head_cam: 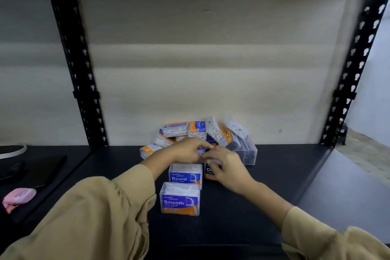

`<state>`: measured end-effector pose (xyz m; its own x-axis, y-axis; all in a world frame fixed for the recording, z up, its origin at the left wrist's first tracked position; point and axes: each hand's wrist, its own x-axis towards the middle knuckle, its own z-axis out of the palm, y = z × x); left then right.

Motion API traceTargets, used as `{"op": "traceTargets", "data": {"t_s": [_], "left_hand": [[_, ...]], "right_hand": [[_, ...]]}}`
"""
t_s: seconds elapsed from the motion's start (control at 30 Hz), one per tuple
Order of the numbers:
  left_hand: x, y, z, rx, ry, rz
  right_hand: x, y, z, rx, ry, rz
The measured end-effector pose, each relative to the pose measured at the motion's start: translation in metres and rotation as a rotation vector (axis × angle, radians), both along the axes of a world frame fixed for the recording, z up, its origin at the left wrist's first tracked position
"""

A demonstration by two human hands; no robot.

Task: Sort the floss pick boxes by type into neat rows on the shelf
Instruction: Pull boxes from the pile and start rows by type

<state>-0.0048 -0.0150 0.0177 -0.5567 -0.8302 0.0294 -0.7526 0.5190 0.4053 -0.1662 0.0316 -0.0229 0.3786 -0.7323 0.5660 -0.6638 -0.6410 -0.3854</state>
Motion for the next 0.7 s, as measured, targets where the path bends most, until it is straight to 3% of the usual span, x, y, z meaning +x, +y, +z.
{"op": "traceTargets", "data": {"t_s": [0.1,0.23,0.37,0.47,0.7], "left_hand": [[-0.009,-0.007,-0.004,-0.031,-0.163,-0.03],[-0.009,-0.013,-0.012,0.003,-0.034,0.0],[-0.015,-0.019,-0.015,0.053,0.066,-0.049],[-0.016,-0.023,-0.014,0.049,0.07,-0.041],[0.019,-0.033,-0.013,0.042,0.039,0.057]], "right_hand": [[0.012,0.004,0.006,-0.062,0.04,0.054],[0.016,0.012,0.01,-0.047,0.004,0.108],[0.028,0.019,0.006,-0.034,0.204,0.19],[0.032,0.014,0.002,-0.021,0.313,0.209],[0.036,0.001,0.006,0.16,0.34,0.25]]}}
